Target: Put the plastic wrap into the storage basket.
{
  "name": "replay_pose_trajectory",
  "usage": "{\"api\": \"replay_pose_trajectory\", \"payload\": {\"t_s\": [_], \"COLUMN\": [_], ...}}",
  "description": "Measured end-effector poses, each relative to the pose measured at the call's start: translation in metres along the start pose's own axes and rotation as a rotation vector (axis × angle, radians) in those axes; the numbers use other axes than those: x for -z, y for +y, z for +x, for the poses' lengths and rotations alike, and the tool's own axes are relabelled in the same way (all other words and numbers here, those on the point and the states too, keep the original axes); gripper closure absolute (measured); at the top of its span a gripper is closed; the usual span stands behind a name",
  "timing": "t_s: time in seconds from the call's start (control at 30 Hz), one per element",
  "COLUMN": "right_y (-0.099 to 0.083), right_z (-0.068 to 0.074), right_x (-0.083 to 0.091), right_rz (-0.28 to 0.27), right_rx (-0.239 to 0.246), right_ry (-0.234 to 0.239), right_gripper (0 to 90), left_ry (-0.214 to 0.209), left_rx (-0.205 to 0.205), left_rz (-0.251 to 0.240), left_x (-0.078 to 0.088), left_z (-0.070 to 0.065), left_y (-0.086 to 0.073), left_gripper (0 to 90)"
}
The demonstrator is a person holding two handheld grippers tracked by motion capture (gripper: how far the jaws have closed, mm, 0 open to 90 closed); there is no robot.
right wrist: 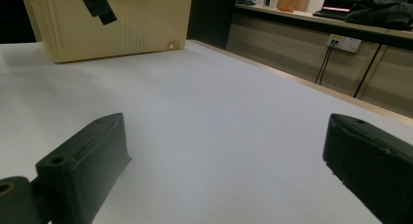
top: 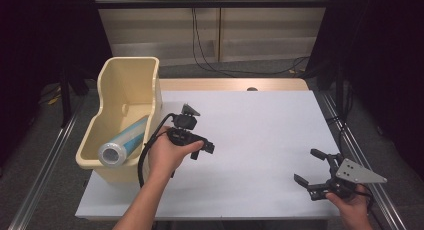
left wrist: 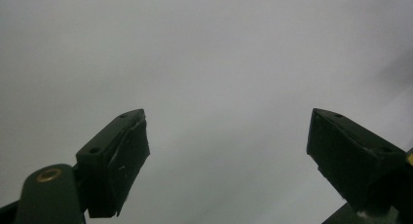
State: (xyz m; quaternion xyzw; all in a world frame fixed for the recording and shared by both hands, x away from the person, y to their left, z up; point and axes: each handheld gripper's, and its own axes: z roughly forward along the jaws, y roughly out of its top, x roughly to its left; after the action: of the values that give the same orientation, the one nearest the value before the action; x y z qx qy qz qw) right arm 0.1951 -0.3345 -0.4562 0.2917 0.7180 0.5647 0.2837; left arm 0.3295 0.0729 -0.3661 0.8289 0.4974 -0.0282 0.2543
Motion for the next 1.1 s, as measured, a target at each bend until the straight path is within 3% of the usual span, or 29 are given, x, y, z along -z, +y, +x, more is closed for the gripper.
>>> {"api": "replay_pose_trajectory", "payload": {"t_s": [0.27, 0.43, 0.5, 0.63, 0.77, 0.93, 1.1], "right_y": [0.001, 0.001, 0.001, 0.001, 0.001, 0.001, 0.001], "right_z": [0.001, 0.001, 0.001, 0.000, 0.000, 0.000, 0.000], "right_x": [0.000, 0.000, 0.000, 0.001, 0.001, 0.001, 0.000], "right_rz": [0.000, 0.000, 0.001, 0.003, 0.000, 0.002, 0.003], "right_rx": [0.003, 0.004, 0.004, 0.008, 0.009, 0.010, 0.011], "right_ry": [0.005, 0.005, 0.006, 0.006, 0.003, 0.005, 0.006], "right_gripper": [2.0, 2.0, 2.0, 2.0, 2.0, 2.1, 2.0], "left_ry": [-0.017, -0.023, -0.012, -0.037, -0.032, -0.052, -0.033], "left_rx": [-0.053, -0.047, -0.075, -0.075, -0.098, -0.135, -0.174], "left_rz": [-0.025, -0.035, -0.053, -0.058, -0.066, -0.127, -0.202], "left_x": [-0.016, -0.028, -0.033, -0.045, -0.056, -0.064, -0.067], "left_z": [-0.005, -0.007, -0.007, -0.008, -0.008, -0.005, -0.004], "left_y": [-0.010, -0.017, -0.019, -0.024, -0.031, -0.039, -0.046], "left_gripper": [14.7, 14.9, 14.9, 15.1, 15.3, 14.0, 13.7]}}
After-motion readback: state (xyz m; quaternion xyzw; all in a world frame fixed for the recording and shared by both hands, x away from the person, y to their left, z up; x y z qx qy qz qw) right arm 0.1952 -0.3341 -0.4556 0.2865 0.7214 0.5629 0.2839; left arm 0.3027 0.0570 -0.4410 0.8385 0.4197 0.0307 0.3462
